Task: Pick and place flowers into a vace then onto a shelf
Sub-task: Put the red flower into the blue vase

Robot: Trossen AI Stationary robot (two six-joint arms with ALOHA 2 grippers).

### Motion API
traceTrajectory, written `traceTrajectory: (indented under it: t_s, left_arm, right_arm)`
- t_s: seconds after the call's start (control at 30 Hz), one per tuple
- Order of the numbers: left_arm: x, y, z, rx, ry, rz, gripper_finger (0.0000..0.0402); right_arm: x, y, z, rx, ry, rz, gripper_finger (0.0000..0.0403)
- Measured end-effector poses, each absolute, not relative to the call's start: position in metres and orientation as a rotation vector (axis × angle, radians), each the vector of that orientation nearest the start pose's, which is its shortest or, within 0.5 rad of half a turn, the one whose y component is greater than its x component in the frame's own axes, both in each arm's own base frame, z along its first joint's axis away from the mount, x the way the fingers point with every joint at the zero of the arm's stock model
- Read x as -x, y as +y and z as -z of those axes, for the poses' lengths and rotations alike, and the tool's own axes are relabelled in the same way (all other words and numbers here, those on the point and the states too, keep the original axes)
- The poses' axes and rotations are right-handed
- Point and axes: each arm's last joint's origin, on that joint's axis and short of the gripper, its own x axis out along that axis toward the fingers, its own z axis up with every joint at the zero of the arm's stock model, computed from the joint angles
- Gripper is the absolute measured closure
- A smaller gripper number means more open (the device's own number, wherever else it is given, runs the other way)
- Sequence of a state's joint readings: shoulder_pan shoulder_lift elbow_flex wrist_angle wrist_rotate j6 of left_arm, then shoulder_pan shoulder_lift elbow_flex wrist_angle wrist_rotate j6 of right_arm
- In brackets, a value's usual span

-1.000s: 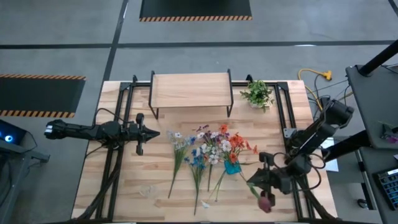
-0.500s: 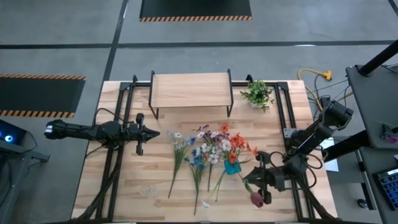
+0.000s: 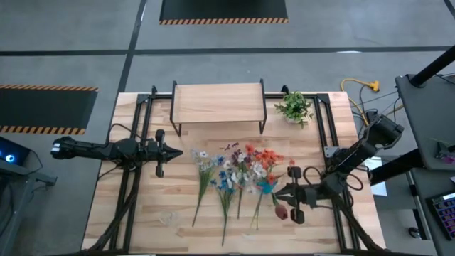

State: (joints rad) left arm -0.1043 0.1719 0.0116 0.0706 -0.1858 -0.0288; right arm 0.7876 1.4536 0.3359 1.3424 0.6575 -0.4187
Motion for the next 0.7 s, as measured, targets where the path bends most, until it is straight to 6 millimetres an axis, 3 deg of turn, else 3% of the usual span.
traceTrajectory:
  t_s: [0.7]
  left_arm:
    - [-0.107,-0.006,-0.16,0.016,0.087,-0.083,0.0402]
  right_arm:
    - [-0.176,0.134,-0.169,0.087,-0.089,0.052,0.0392]
